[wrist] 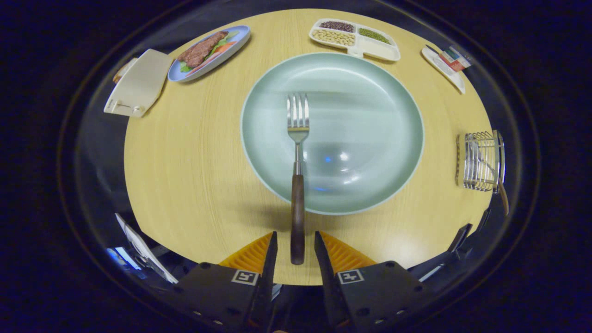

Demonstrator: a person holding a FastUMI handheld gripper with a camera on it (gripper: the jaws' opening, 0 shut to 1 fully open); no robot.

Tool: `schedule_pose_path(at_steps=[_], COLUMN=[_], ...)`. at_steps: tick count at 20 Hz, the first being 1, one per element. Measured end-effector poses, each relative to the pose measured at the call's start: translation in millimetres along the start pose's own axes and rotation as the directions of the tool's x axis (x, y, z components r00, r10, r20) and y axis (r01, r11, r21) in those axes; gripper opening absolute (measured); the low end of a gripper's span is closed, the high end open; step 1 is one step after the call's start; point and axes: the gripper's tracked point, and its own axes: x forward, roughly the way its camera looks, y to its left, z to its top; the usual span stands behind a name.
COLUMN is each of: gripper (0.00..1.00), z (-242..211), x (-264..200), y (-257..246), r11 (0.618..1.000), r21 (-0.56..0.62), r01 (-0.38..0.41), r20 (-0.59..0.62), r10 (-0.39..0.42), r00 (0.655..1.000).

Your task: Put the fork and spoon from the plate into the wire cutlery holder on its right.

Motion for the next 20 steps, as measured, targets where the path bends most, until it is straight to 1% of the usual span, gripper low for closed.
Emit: schedule_pose_path(at_steps=[2,3,4,5,7,8,14,17,20], gripper=[0.11,0.16,0.15,0.04,0.04,0.00,0.00,0.00,0.00], z=[5,5,6,5,7,5,-2,-5,-5], x=[7,6,3,1,-5,-7,-56,-88,-119], y=[-5,-5,-5,-5,-7,-8,-35,-57,-86], r11=[1.000,1.000,1.000,1.000,1.000,1.000,0.997,0.996,0.997], r21=[0.012,0.009,0.016,0.015,0.011,0.016,0.015,0.018,0.020], r01=[0.015,0.012,0.006,0.001,-0.010,-0.019,-0.077,-0.086,-0.075], r20=[0.006,0.009,0.011,0.013,0.021,0.020,0.064,0.098,0.136], r10=[-0.015,-0.012,-0.007,-0.002,0.010,0.018,0.076,0.084,0.071], r00=[1.000,1.000,1.000,1.000,1.000,1.000,0.995,0.992,0.988])
